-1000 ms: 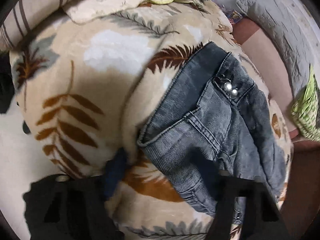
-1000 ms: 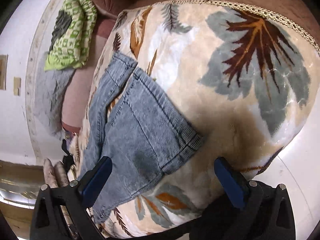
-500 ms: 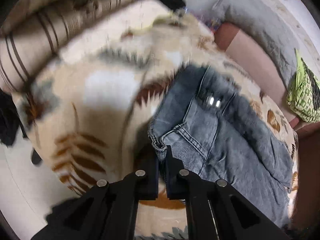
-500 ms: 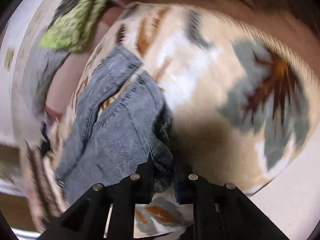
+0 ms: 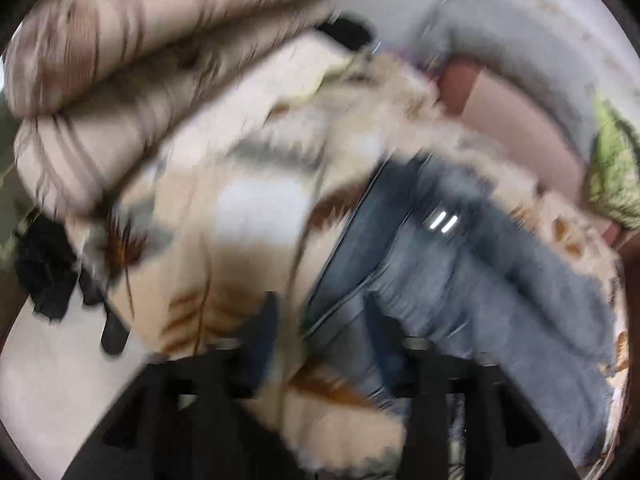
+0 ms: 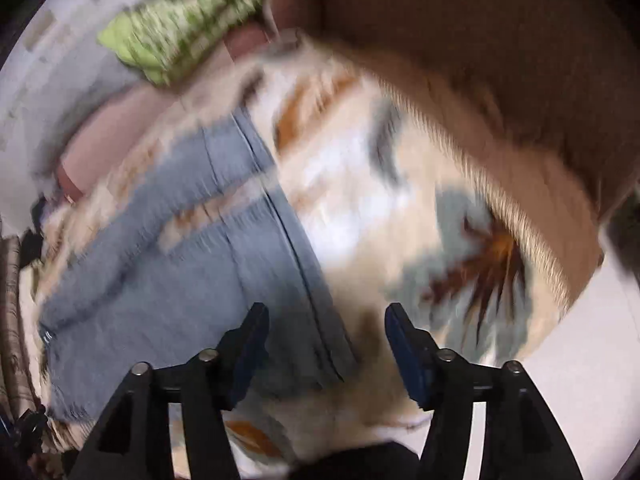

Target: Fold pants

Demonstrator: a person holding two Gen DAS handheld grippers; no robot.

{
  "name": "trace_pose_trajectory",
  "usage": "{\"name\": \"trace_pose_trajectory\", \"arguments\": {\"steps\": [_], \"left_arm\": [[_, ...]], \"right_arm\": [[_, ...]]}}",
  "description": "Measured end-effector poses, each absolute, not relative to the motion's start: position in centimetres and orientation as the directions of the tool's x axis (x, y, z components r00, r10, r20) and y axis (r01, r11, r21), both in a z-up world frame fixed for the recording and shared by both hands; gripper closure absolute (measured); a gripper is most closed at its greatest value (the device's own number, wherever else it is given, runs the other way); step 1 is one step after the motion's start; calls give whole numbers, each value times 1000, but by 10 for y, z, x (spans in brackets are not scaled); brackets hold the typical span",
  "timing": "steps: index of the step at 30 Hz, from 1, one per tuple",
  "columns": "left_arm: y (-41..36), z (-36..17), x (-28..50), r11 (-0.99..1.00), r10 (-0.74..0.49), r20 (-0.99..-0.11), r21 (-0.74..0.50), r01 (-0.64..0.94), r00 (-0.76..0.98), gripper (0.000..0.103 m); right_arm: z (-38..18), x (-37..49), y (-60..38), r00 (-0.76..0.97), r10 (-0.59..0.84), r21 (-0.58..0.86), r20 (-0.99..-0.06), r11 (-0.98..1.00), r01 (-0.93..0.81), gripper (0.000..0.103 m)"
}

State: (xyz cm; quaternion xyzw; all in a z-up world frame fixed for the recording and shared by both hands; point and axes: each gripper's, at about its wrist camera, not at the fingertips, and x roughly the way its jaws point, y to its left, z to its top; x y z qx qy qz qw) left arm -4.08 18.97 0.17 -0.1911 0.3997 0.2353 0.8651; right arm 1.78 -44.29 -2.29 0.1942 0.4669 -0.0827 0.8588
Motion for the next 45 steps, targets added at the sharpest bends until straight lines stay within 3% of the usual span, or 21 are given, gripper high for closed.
{"name": "trace_pose_trajectory", "arguments": {"steps": [1,4,7,9,10,12,17,21,25,29,31,32,34,38,40,43,44,45], "left_arm": [[184,9,-38,830,250,-758,-153,-536,603,34],[161,19,-22,882,204,-723,-158,-444,660,31],[150,-20,1,906,101,-779,-185,-380,619,15],[152,-73,19,908,21,-893,-172,-383,450,14],[152,-88,22,919,24,-913,-141,-369,408,14],[143,-67,17,947,92,-869,-73,-311,485,14],[174,-7,38,922,89,-783,-169,-348,616,14],[209,-9,92,881,72,-812,-220,-418,580,14],[204,-33,132,892,1,-841,-244,-380,542,45],[198,-59,155,899,30,-879,-184,-396,476,64],[194,-61,158,909,45,-885,-156,-387,463,75],[190,-60,160,918,56,-888,-133,-373,456,79],[185,-58,160,932,82,-886,-94,-350,456,82],[183,-44,154,942,102,-857,-80,-326,504,83],[179,-50,154,952,105,-865,-55,-300,491,78],[189,-51,156,948,65,-871,-98,-302,486,64],[198,-47,157,937,29,-864,-152,-314,503,52],[206,-42,162,922,6,-854,-197,-334,521,46]], "right_arm": [[-10,24,-439,584,80,294,-808,913,282,33],[0,43,-428,624,205,399,-754,897,187,29],[-37,67,-426,557,304,471,-773,863,181,22],[-81,74,-429,417,290,423,-861,864,273,22],[-80,70,-429,451,283,428,-846,866,259,22],[-64,67,-426,454,281,423,-845,872,247,22],[-34,85,-444,519,253,419,-817,878,232,22],[-30,132,-453,506,232,393,-830,889,237,22],[-30,174,-464,515,194,370,-835,891,264,22],[-44,203,-462,482,166,326,-860,906,270,23],[-62,212,-460,429,205,340,-880,902,266,45],[-71,216,-454,393,237,349,-888,905,244,73],[-71,216,-438,379,173,261,-909,946,194,82],[-40,200,-426,441,55,130,-896,981,142,83],[-51,201,-427,397,63,123,-916,984,129,78],[-68,210,-426,346,80,120,-935,988,97,60],[-61,211,-429,359,79,127,-930,986,111,37],[-49,212,-435,403,87,154,-911,978,138,25]]}}
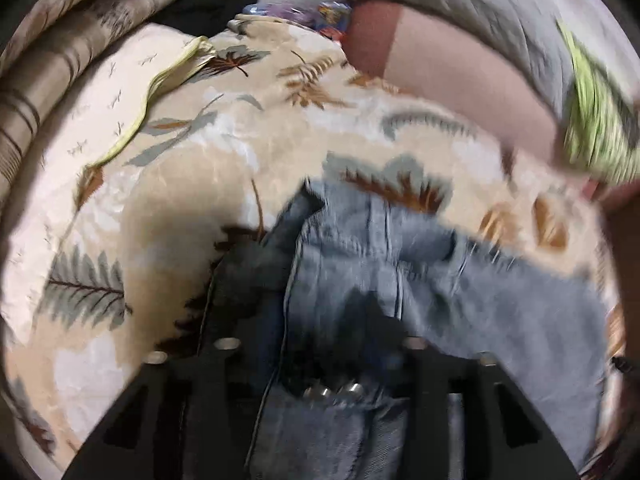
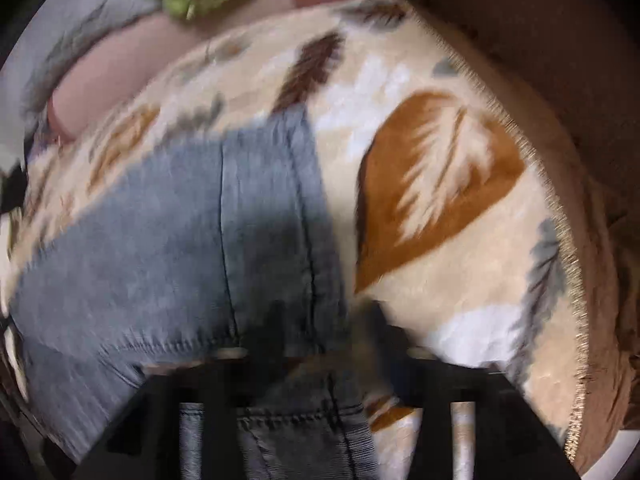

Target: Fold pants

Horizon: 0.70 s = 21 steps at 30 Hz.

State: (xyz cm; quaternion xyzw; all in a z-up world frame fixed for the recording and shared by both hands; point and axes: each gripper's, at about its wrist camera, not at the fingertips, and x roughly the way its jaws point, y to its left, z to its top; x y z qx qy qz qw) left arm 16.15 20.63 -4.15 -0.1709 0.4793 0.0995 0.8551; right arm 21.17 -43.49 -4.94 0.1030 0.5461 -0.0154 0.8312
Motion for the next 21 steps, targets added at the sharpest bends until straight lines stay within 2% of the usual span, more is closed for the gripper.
{"name": "trace_pose_trajectory", "arguments": {"steps": [1,2,6,12,13,14,15,16,19,20,21], "left_arm": [[212,-37,166,912,8,-841,-216,-349,541,36],[216,-31,174,908,13,-825,-227,-353,565,35],[213,-42,221,918,-47,-856,-240,-316,514,35],[213,-84,264,901,-92,-913,-246,-356,398,37],[211,-83,266,909,-74,-909,-231,-347,410,41],[209,-81,268,914,-66,-908,-221,-340,414,60],[207,-80,270,917,-64,-910,-215,-335,410,73],[206,-80,272,919,-60,-912,-209,-335,405,93],[207,-80,277,918,-45,-920,-192,-346,389,100],[207,-80,278,920,-39,-921,-184,-345,388,101],[207,-80,279,922,-36,-921,-181,-342,389,101]], "right_arm": [[-40,212,-439,441,92,177,-893,972,156,25],[-31,216,-443,471,99,199,-876,966,167,24],[-20,249,-443,496,155,259,-854,954,148,24],[-33,286,-444,471,195,296,-860,943,149,24],[-35,294,-444,465,190,292,-865,944,157,24],[-39,299,-443,461,187,290,-868,943,164,24],[-41,306,-443,456,185,290,-871,941,172,24],[-43,316,-442,454,183,292,-872,939,181,24],[-52,334,-435,428,194,289,-883,942,170,26],[-59,341,-429,398,185,268,-898,949,163,47],[-67,346,-422,366,187,256,-911,955,150,81]]}}
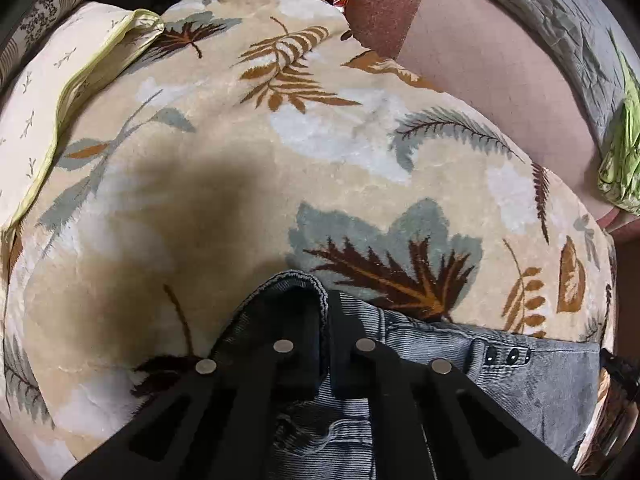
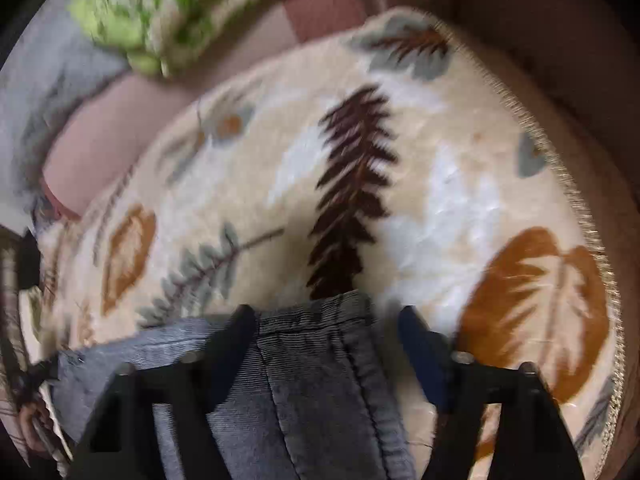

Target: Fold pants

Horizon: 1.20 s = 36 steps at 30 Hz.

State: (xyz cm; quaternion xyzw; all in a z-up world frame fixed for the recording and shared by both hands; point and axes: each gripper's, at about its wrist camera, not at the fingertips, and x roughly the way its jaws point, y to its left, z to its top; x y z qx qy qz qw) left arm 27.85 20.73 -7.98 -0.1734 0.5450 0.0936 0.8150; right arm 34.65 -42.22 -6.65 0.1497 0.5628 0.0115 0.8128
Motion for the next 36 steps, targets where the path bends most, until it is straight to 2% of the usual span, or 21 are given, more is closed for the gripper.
{"name": "trace_pose_trajectory", "arguments": {"steps": [4,11,17,20,22,24,25,27,29,31,33,34,35,36], "left_arm": [[215,-63,273,917,-9,-903,-179,-357,430,101],[215,7,239,919,-17,-811,-243,-310,584,101],[210,70,148,930,-47,-706,-289,-227,707,101],[211,72,85,930,-65,-686,-304,-204,725,101],[213,53,46,925,-79,-709,-314,-213,701,100],[219,22,11,919,-93,-765,-312,-241,638,96],[223,7,-2,917,-93,-792,-304,-257,603,94],[235,-21,-27,910,-69,-850,-268,-316,521,93],[245,-28,-40,898,-20,-874,-229,-376,486,92],[246,-20,-40,892,-6,-864,-233,-388,504,87],[233,-1,-32,900,-16,-827,-257,-352,562,71],[224,5,-26,908,-24,-813,-261,-327,582,55],[210,10,-20,920,-28,-797,-257,-297,603,44],[195,13,-13,933,-29,-787,-242,-265,616,44]], "right_arm": [[-59,345,-412,385,133,199,-913,970,137,85],[6,313,-418,542,133,231,-830,966,118,85],[70,249,-430,674,174,300,-718,951,74,85],[88,198,-436,722,204,333,-661,942,39,85],[83,156,-439,733,213,338,-646,941,24,85],[57,109,-446,710,230,365,-666,930,41,76],[33,85,-449,665,242,376,-707,924,63,69],[-16,47,-456,560,271,391,-783,915,103,36],[-54,9,-468,488,234,367,-841,910,195,34],[-63,-14,-485,494,226,400,-839,873,280,34],[-50,-21,-496,548,225,448,-806,837,315,32],[-40,-18,-497,572,223,461,-789,831,311,31],[-30,-11,-495,587,229,469,-776,832,296,31],[-22,0,-491,596,244,478,-765,835,271,30]]}}
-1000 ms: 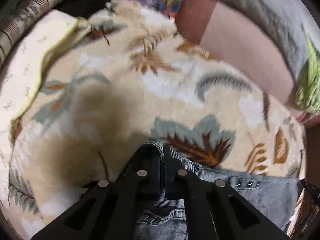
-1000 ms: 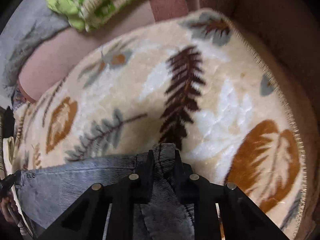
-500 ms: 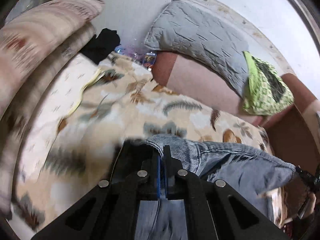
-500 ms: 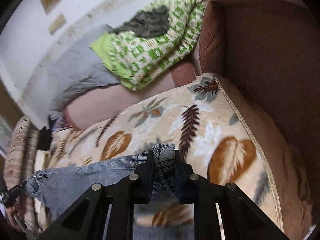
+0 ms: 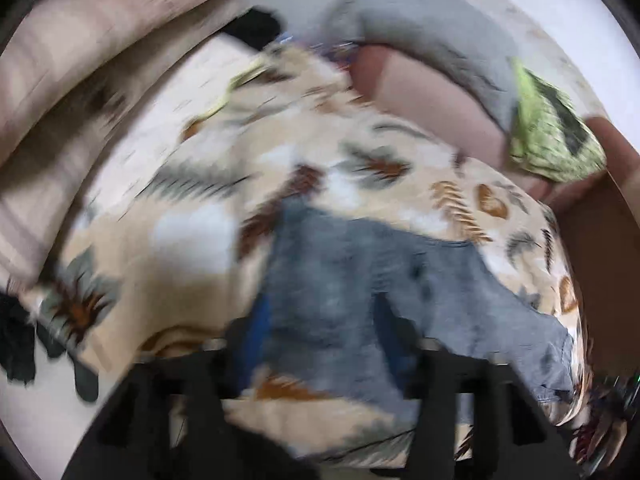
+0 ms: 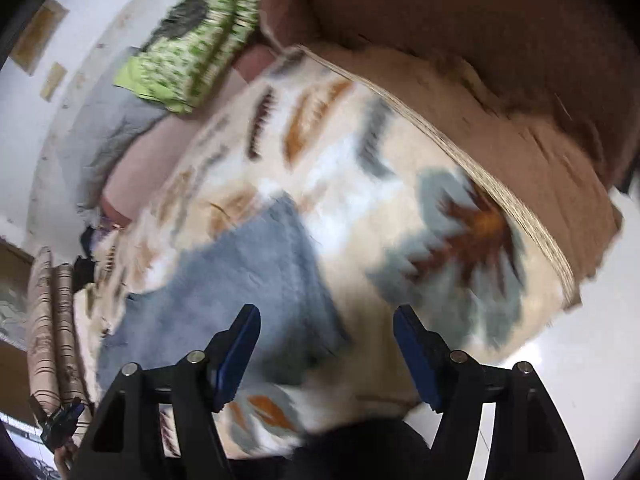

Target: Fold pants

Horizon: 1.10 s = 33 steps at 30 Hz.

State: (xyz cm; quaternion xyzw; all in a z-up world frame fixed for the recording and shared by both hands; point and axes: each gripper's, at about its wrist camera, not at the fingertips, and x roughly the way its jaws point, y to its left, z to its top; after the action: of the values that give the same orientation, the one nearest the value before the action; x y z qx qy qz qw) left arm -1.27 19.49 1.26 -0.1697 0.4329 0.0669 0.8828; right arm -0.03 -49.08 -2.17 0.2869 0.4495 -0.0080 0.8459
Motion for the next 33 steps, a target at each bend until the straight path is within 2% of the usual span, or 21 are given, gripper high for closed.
{"name": "trace_pose_trajectory", "arguments": {"steps": [3,7,8,9,10,11,13,15,17,20,22,25,26,27,28,29,33], "left_arm": [[158,-5,9,964,5,-801,-156,-217,599,44],[144,-62,27,966,91,-869,-41,-255,486,44],[147,-75,27,962,111,-874,-25,-273,472,41],[150,-77,25,960,115,-867,-29,-279,485,41],[151,-76,24,960,113,-860,-35,-279,498,41],[151,-76,24,961,111,-860,-34,-273,498,41],[152,-76,25,965,111,-862,-26,-262,494,39],[156,-79,29,963,108,-862,-34,-268,496,38],[156,-80,29,963,116,-859,-27,-269,500,36],[150,-79,26,967,127,-853,-7,-255,506,35],[153,-78,25,968,114,-857,-18,-251,503,35],[155,-79,25,968,105,-858,-26,-248,502,34],[155,-79,26,968,108,-857,-25,-250,504,34],[154,-79,26,968,110,-856,-24,-251,506,34],[154,-80,26,967,112,-854,-23,-253,508,34],[154,-80,25,967,113,-852,-25,-254,512,34],[155,-79,24,968,100,-851,-38,-250,515,34]], "right_arm": [[-13,34,-474,591,278,479,-757,851,214,30],[-37,91,-463,509,233,408,-828,874,264,30],[-44,103,-461,482,225,390,-847,879,274,30],[-52,114,-457,459,225,376,-859,887,269,41],[-56,117,-456,448,223,360,-866,900,247,60],[-56,124,-447,435,188,305,-881,928,214,88],[-46,129,-435,441,98,190,-892,967,170,91],[-24,128,-428,495,21,108,-869,983,149,95],[-12,128,-424,537,-68,20,-841,987,157,95],[-39,140,-427,463,-23,43,-886,990,131,94],[-46,131,-436,443,-49,43,-895,980,195,93],[-17,86,-445,544,56,210,-837,951,226,85],[-9,71,-448,565,89,262,-820,937,233,62],[-5,56,-448,576,130,319,-807,916,241,22],[-4,30,-451,579,195,410,-792,872,268,9],[-7,17,-454,587,232,467,-776,836,287,3],[-39,-33,-456,571,422,675,-704,648,354,4]]}}
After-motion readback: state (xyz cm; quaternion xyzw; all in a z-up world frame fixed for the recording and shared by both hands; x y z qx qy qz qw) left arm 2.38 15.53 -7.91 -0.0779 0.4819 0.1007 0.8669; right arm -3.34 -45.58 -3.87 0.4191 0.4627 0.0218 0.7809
